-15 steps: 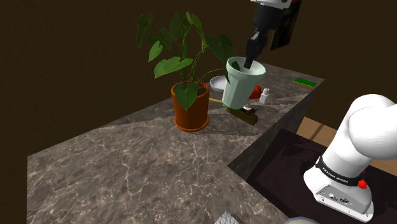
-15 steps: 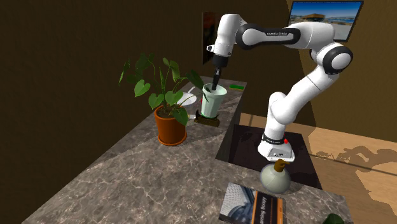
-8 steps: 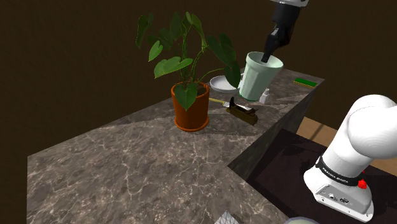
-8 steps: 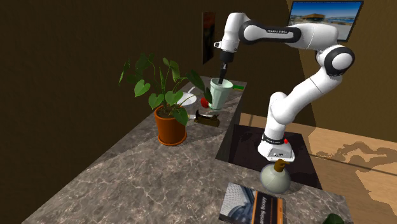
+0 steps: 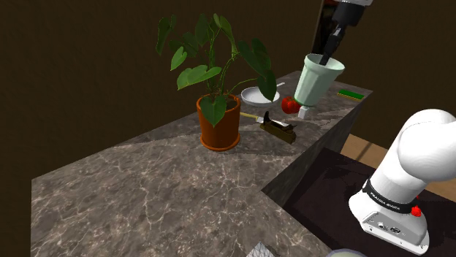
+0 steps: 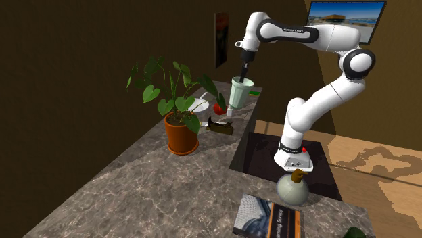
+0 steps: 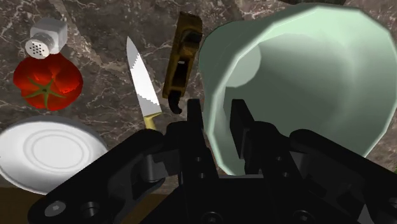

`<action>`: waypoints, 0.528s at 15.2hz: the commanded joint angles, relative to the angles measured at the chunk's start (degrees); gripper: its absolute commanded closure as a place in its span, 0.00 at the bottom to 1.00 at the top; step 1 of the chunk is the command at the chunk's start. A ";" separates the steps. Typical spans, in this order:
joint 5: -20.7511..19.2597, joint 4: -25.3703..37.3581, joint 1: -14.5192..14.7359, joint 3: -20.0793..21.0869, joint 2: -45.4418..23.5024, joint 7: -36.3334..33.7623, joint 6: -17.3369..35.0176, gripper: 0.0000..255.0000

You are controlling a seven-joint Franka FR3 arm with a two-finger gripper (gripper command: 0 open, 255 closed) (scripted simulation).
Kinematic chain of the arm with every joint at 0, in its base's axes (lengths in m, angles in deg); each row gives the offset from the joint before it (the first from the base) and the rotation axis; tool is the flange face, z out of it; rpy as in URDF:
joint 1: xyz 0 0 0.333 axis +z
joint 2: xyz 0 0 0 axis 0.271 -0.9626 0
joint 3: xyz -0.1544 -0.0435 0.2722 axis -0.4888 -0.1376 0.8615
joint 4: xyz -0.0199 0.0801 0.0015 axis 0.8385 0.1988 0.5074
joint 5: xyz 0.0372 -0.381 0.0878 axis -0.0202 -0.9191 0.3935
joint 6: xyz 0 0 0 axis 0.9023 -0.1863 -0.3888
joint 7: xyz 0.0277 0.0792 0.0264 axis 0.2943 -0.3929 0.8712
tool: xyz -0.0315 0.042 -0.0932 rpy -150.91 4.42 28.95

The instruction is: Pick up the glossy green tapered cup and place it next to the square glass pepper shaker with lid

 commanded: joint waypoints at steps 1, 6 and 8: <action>-1.44 0.61 -0.71 -2.64 -0.40 2.86 -0.29 1.00; -4.54 4.09 -1.90 -9.32 -2.70 9.79 -1.47 1.00; -5.41 4.46 -2.18 -11.38 -3.43 11.85 -1.05 1.00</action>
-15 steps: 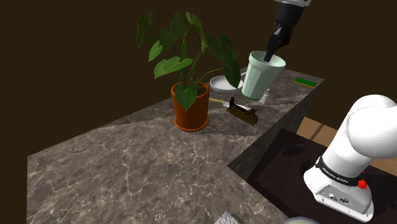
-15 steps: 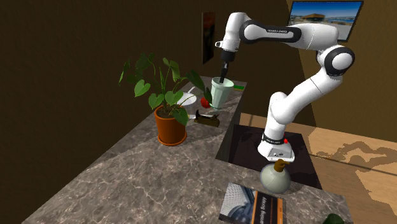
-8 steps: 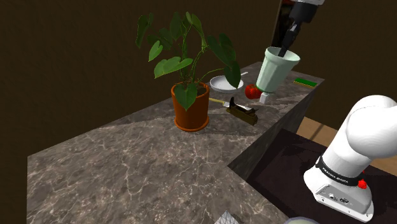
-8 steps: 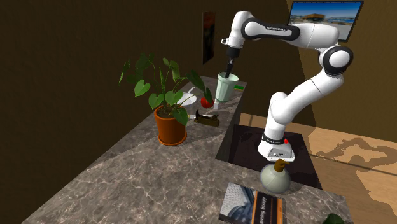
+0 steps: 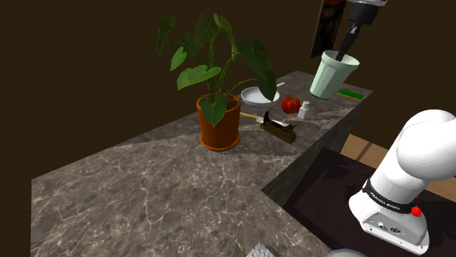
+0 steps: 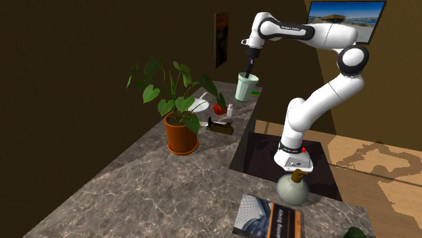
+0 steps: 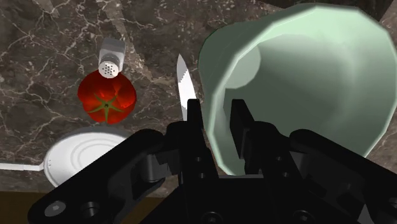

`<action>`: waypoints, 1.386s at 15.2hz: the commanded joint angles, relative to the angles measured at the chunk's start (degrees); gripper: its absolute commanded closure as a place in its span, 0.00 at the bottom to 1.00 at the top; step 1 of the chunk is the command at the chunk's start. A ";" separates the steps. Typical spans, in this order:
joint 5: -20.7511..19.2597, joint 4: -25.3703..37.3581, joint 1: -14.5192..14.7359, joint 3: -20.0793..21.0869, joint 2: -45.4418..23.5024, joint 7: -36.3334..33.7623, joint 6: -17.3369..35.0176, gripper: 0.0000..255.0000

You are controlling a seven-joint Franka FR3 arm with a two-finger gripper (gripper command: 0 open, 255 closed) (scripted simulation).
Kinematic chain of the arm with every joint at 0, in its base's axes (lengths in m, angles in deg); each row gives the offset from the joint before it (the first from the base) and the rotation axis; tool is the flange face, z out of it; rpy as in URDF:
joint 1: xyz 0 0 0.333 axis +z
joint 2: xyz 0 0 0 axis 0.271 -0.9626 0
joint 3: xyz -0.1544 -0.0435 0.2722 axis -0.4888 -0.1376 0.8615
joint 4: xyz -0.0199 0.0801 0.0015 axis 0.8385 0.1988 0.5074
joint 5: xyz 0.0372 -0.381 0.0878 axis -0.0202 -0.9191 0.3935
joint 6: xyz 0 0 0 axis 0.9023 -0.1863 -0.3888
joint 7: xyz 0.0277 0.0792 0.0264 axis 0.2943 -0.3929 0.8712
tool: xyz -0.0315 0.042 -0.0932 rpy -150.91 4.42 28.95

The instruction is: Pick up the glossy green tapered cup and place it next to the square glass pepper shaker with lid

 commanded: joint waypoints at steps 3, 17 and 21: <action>-0.78 -2.55 -0.39 -1.27 0.18 1.14 2.43 1.00; -2.64 -13.75 -1.59 -3.48 1.27 2.19 12.51 1.00; -3.18 -16.62 -1.85 -4.30 1.08 2.57 15.54 1.00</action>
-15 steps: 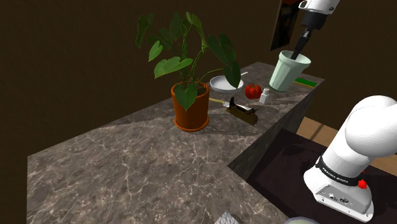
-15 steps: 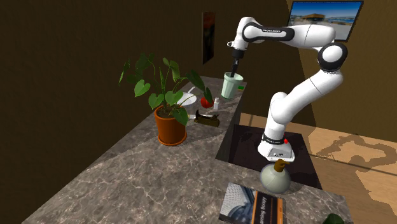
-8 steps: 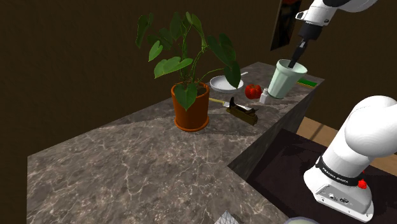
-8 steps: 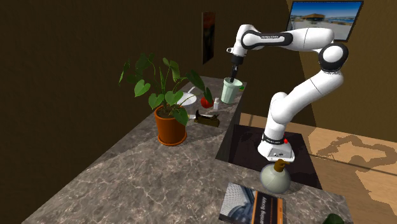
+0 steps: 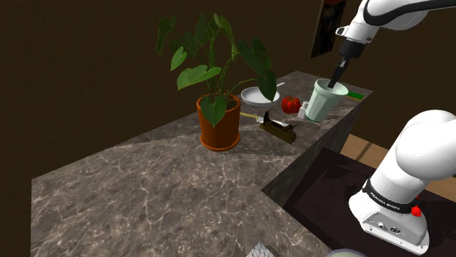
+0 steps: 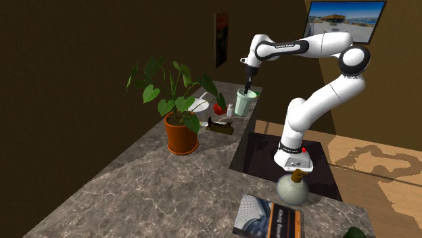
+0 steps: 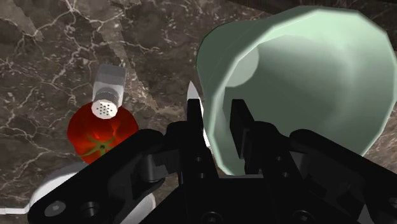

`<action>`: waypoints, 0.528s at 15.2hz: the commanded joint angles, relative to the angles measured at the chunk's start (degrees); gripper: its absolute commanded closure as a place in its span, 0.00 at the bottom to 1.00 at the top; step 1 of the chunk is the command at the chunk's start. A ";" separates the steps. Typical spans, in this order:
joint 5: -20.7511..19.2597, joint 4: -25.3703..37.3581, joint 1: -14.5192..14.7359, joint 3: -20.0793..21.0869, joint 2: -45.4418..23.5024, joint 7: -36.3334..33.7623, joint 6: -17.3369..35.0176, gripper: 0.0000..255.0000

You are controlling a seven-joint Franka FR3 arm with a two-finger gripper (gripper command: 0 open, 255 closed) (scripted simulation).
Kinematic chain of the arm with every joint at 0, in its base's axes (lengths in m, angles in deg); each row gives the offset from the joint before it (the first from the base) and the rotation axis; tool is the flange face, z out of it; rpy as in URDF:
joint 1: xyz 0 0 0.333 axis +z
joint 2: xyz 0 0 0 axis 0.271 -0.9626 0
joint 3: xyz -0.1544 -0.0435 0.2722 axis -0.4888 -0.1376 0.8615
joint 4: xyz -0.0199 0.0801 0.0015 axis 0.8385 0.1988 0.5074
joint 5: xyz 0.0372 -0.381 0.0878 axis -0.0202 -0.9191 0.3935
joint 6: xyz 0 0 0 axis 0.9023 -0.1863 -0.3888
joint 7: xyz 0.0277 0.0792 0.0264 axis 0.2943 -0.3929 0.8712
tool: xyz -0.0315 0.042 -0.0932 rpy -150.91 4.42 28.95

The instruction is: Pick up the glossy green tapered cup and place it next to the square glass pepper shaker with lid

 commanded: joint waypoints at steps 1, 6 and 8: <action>-0.25 -1.38 -0.09 -0.45 -0.19 0.21 1.63 1.00; -0.91 -4.70 -0.32 -1.63 -0.86 0.75 5.58 1.00; -1.17 -5.97 -0.38 -2.15 -1.25 0.99 7.22 1.00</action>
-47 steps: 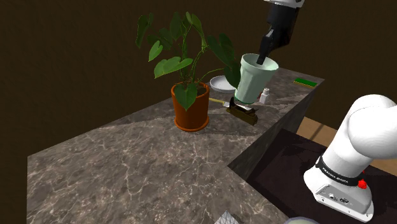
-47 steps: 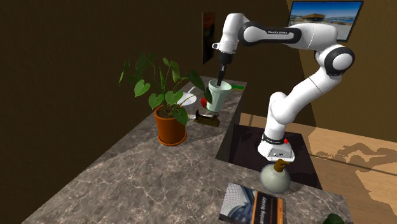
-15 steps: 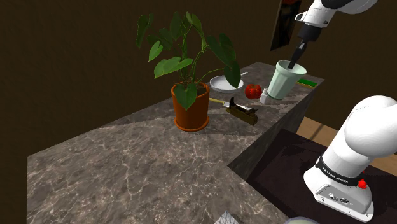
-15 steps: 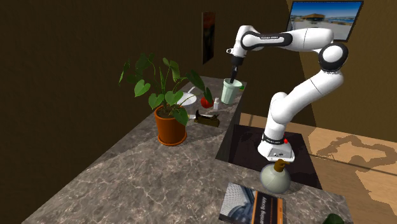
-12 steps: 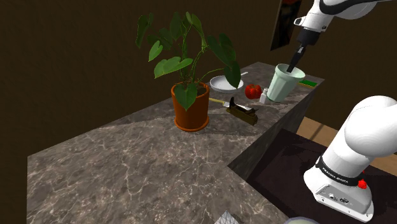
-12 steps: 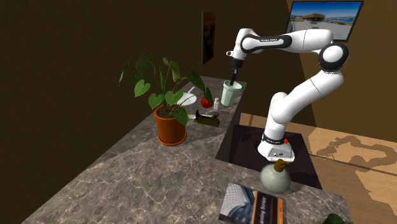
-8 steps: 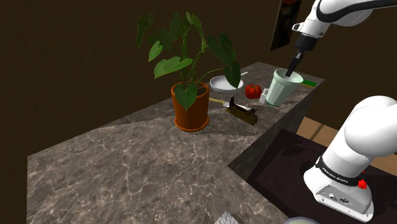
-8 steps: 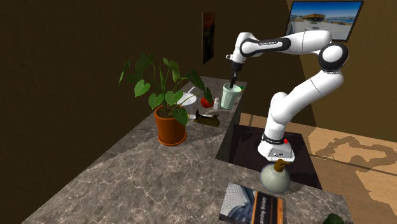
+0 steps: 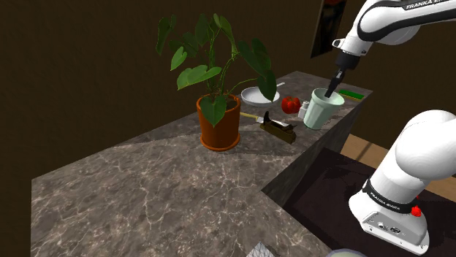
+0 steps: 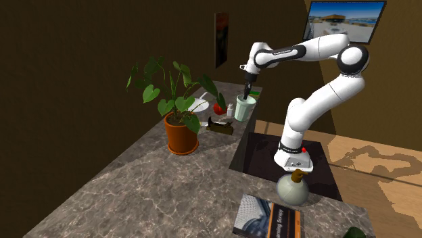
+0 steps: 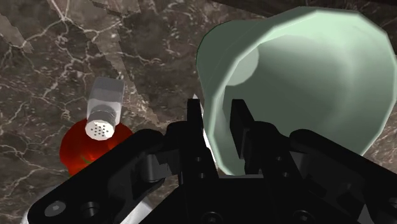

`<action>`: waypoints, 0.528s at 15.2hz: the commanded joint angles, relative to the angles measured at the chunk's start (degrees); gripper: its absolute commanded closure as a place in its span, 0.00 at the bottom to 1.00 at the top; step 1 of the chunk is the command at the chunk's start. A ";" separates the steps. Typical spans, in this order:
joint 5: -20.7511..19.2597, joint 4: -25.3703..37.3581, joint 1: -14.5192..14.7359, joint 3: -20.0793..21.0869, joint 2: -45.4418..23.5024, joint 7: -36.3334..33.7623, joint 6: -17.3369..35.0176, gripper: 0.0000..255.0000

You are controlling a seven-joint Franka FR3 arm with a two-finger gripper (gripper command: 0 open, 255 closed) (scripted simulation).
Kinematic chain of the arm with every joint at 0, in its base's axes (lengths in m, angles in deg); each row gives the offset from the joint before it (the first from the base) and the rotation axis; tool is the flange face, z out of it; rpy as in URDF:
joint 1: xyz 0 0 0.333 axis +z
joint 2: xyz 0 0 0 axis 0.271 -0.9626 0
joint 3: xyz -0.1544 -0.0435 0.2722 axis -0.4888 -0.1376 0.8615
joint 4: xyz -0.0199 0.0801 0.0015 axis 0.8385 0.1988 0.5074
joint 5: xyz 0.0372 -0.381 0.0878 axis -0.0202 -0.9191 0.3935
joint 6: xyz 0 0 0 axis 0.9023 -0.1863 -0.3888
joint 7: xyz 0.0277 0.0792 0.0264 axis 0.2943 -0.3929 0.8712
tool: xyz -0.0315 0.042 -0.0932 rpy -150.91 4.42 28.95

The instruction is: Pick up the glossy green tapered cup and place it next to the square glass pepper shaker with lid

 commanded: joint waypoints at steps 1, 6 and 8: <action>-0.24 -1.33 -0.02 -0.52 -0.46 0.22 1.84 1.00; -0.81 -4.25 -0.03 -1.95 -1.86 0.90 6.12 1.00; -1.01 -5.34 0.02 -2.57 -2.56 1.21 7.89 1.00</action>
